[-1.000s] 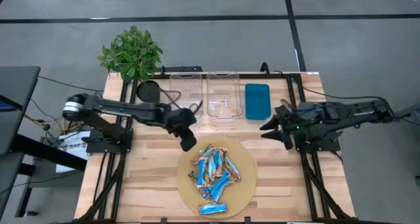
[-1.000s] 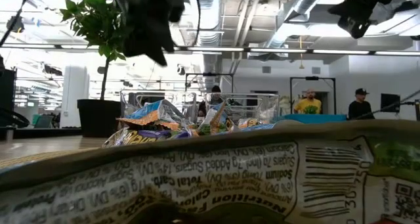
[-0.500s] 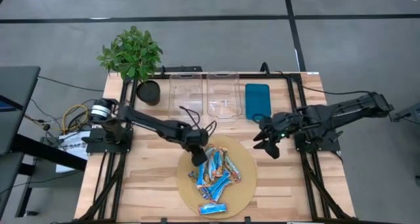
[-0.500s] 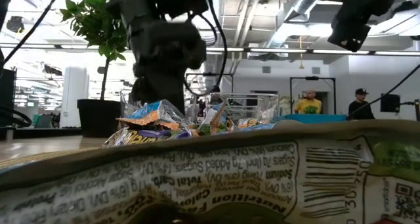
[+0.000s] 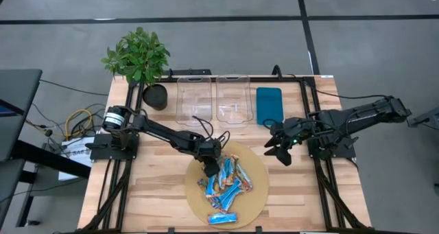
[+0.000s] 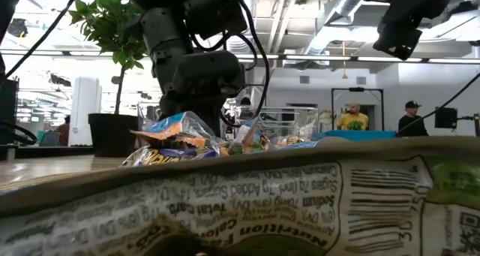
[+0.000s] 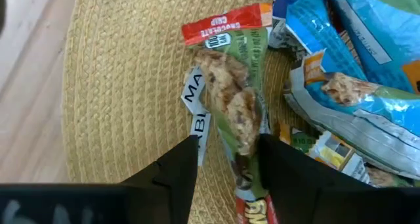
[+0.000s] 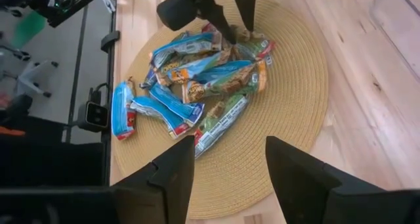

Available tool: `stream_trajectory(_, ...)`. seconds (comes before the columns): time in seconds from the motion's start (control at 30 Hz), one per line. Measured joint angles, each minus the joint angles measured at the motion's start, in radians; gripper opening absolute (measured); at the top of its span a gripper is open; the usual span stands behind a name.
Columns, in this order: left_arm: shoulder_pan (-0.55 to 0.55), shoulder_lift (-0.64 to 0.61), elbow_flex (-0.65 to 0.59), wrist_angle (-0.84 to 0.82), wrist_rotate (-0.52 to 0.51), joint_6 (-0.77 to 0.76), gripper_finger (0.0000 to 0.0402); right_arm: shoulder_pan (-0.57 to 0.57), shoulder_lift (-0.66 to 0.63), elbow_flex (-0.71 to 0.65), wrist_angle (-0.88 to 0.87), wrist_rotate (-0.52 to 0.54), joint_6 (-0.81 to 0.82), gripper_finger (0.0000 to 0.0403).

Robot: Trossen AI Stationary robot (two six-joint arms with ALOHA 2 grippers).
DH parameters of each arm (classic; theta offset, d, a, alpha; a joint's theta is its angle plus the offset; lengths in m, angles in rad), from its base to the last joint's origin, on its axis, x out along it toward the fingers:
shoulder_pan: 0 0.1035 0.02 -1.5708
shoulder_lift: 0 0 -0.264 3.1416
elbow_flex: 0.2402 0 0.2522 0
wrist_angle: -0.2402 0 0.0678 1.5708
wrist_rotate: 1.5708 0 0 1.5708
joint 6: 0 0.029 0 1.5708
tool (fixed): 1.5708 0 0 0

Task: Pick and place Granola Bars by type
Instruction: Put the red granola bar into the left transparent bin

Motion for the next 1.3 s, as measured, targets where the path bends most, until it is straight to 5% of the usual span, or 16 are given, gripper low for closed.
stream_trajectory(0.4,0.026,-0.021,-0.001,-0.017,0.051,-0.018,0.0016,-0.001,0.000,0.000,0.073,0.001,-0.086,0.0140)
stream_trajectory(0.7,0.112,-0.194,-0.002,-0.034,-0.136,-0.062,0.0037,-0.035,0.000,0.000,0.210,0.023,-0.136,0.0121)
stream_trajectory(1.03,0.234,-0.490,-0.001,-0.248,-0.584,-0.098,0.0011,-0.120,0.000,0.011,0.205,0.374,-0.165,0.0118)
stream_trajectory(1.17,0.315,-0.535,0.000,-0.344,-0.566,-0.098,0.0017,-0.149,0.014,0.076,0.132,0.539,-0.231,0.0118)
stream_trajectory(1.3,0.391,-0.517,0.000,-0.374,-0.469,-0.098,0.0035,-0.187,0.016,0.136,0.087,0.562,-0.316,0.0118)
